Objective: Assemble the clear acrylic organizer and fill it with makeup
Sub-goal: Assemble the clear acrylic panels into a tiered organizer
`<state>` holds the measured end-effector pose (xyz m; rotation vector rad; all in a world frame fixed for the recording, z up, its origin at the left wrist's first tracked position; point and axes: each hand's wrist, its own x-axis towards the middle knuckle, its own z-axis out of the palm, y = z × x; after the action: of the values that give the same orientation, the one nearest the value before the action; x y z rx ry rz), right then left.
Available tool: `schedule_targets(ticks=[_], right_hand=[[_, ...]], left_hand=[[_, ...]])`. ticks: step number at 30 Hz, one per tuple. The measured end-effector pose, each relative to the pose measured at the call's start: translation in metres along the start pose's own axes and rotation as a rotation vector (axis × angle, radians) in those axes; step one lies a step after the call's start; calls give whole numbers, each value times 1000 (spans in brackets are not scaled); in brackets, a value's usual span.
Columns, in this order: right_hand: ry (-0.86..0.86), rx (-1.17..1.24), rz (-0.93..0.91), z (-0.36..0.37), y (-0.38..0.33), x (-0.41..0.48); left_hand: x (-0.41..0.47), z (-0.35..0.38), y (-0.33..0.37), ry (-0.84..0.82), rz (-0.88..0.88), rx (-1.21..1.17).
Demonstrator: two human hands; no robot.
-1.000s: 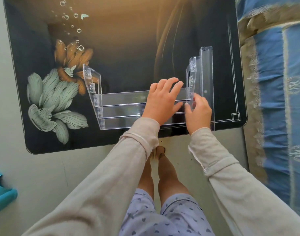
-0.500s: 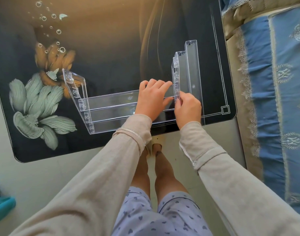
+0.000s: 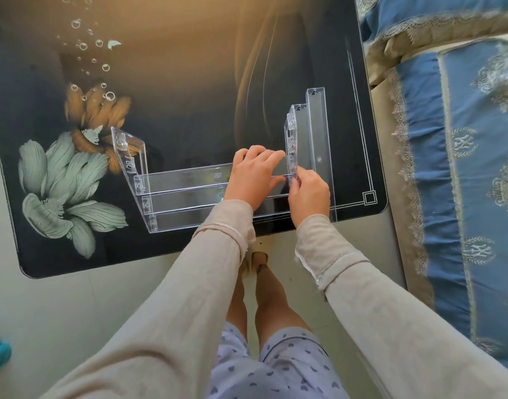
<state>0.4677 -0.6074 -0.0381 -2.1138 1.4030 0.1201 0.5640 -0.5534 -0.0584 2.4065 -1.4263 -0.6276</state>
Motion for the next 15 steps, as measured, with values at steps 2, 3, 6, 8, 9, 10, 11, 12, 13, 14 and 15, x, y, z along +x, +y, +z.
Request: schedule_targets(ticks=[2, 3, 6, 8, 9, 10, 11, 12, 13, 14, 15], right_hand=[[-26, 14, -45, -6, 4, -2], [-25, 31, -62, -10, 8, -2], [70, 58, 7, -24, 26, 4], [117, 57, 135, -28, 37, 13], [113, 58, 193, -28, 41, 18], [97, 56, 230, -28, 44, 23], [73, 44, 247, -27, 46, 27], [48, 23, 247, -26, 48, 31], [30, -4, 233, -25, 50, 34], [18, -29, 215, -25, 53, 37], [16, -47, 202, -25, 55, 40]], left_hand=[[-3, -5, 2, -13, 11, 19], [-5, -8, 2, 0, 4, 25], [-19, -20, 0, 111, -66, -7], [-34, -22, -4, 137, -94, 7], [-43, -20, -6, 134, -116, 21], [-52, -18, -8, 127, -148, 30], [-59, -15, -11, 111, -182, 38], [-65, -12, -12, 88, -206, 53], [-69, -10, -13, 63, -213, 77], [-71, -7, -13, 38, -202, 107], [-71, -5, -13, 14, -184, 133]])
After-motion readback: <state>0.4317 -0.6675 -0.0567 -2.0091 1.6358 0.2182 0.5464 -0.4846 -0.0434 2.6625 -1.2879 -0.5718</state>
